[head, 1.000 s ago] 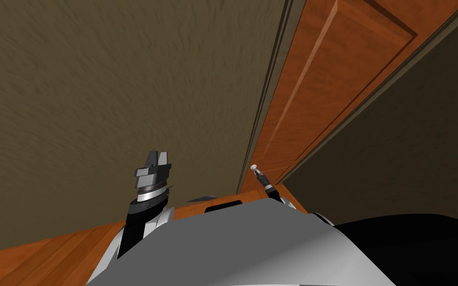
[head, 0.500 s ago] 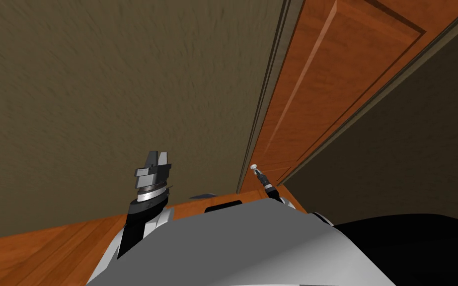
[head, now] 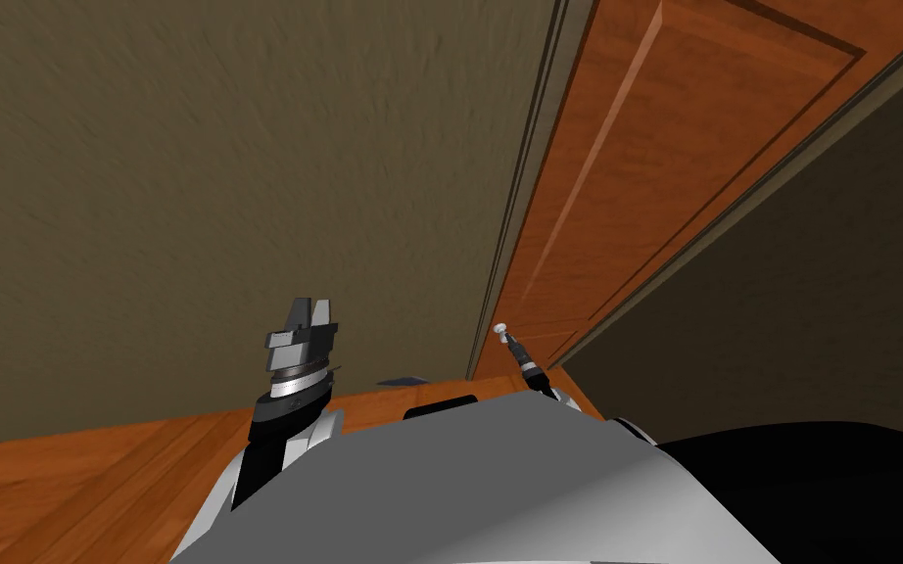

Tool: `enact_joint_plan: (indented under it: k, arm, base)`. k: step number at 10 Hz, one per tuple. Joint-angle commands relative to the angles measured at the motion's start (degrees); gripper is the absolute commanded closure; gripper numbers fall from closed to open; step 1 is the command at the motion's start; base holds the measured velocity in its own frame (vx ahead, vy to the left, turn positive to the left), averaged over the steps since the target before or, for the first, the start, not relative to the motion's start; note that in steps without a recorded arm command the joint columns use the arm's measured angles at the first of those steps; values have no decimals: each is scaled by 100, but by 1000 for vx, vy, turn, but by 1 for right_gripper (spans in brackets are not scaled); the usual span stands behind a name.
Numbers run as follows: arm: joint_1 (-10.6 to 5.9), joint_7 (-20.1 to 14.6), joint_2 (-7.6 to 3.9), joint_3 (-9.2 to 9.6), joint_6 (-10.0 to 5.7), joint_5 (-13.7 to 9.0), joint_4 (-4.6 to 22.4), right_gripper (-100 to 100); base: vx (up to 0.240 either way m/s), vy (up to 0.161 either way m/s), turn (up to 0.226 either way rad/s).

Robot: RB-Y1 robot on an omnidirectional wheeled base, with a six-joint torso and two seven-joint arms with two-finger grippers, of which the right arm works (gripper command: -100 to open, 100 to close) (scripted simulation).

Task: Pull the door open

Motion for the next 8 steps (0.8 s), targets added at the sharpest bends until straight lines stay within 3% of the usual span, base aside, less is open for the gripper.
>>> enact_joint_plan:
  k: [1, 8]
  arm:
    - [13, -286, 39, 40, 64, -121, -47, 100]
    - [-7, -1290, 83, 102, 220, -492, -134, 100]
  base:
    - [-67, -44, 137]
    - [-53, -29, 78]
